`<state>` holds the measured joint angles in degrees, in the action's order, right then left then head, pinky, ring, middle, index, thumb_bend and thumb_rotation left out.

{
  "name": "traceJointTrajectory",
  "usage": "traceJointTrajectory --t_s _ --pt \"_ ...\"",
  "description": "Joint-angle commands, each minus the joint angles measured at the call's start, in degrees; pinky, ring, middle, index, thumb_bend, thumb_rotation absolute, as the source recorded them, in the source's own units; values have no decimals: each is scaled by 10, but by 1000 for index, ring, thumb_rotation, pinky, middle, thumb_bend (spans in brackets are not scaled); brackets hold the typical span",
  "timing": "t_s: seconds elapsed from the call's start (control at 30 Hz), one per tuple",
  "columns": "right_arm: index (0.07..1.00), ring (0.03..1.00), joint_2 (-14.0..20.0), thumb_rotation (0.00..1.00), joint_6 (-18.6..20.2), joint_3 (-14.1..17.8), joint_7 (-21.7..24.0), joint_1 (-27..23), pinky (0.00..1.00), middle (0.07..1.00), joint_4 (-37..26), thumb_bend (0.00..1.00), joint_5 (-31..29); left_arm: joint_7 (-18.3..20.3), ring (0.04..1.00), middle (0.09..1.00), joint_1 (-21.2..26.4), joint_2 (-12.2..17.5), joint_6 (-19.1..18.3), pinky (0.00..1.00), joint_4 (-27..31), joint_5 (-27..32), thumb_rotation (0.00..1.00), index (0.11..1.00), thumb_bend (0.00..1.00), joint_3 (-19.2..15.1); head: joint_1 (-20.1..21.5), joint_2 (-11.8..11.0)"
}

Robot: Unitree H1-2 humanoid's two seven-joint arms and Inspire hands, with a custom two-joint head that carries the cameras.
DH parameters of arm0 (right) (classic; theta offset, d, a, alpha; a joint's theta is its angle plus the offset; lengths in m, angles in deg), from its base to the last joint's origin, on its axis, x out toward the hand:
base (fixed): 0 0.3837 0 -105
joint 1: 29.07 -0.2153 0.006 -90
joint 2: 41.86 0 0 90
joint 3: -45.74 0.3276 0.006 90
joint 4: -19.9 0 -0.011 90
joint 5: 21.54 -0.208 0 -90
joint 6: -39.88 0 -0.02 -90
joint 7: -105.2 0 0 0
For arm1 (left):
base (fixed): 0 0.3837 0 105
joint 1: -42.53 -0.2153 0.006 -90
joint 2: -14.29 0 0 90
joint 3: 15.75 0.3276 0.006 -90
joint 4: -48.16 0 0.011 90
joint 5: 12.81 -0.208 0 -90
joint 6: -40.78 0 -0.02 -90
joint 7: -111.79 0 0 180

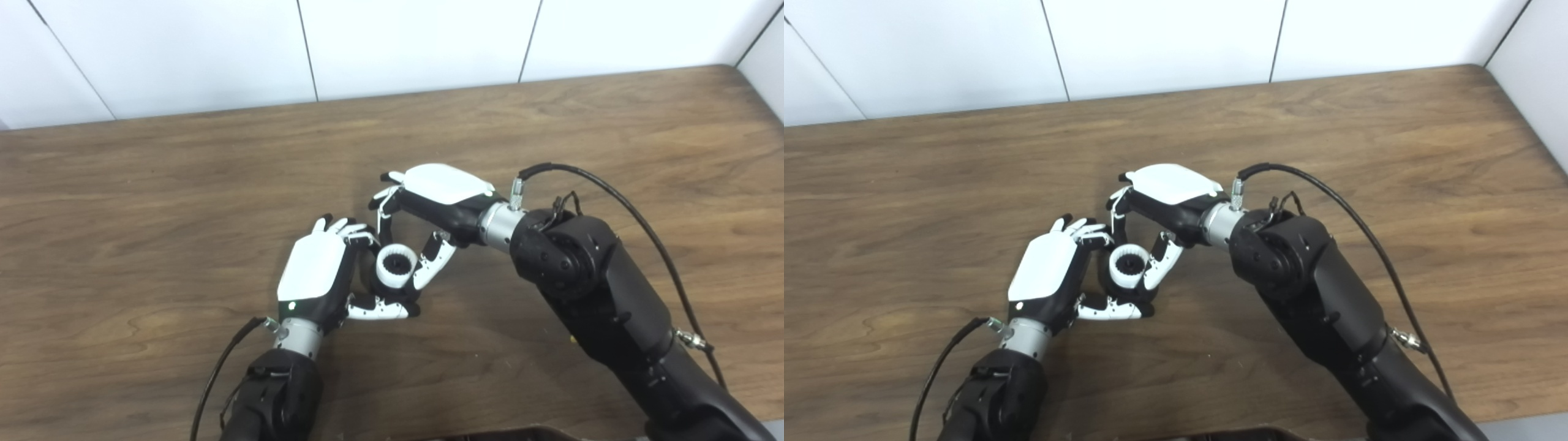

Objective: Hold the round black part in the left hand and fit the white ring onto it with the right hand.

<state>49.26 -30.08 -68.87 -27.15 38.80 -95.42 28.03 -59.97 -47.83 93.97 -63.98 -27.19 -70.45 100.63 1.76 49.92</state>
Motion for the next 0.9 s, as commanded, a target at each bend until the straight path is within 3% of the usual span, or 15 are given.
traceJointTrajectory --t_s 0.0,0.23,0.27,0.37,0.5,0.7,0.87 --pt "484 999 -4 134 -11 2 -12 -14 965 859 -11 524 -7 15 906 810 2 -4 -3 1000 8 -3 56 482 525 4 1 1" --pt "491 985 6 148 -18 0 -11 -19 956 860 -9 525 9 14 902 807 3 -5 -4 1000 7 -8 55 482 525 6 2 1" --pt "550 984 7 201 -18 1 -11 -20 953 863 -9 722 10 14 902 807 3 -5 -5 1000 7 -8 55 482 525 6 2 1" --pt "629 982 10 289 -26 2 -14 -21 947 871 -8 942 8 14 902 806 4 -6 -4 1000 5 -7 55 482 525 5 2 1" --pt "676 986 9 326 -22 4 -11 -22 951 883 -12 995 8 15 905 806 4 -6 -5 1000 5 -5 55 482 525 4 3 1" --pt "740 1000 9 313 -14 7 -2 -27 974 988 -22 1000 10 15 903 807 4 -8 -5 1000 5 -5 56 482 525 4 3 0" --pt "813 1000 11 304 -6 12 5 -34 999 1000 -30 1000 12 15 901 806 4 -7 -4 1000 4 -8 57 482 525 4 3 0"
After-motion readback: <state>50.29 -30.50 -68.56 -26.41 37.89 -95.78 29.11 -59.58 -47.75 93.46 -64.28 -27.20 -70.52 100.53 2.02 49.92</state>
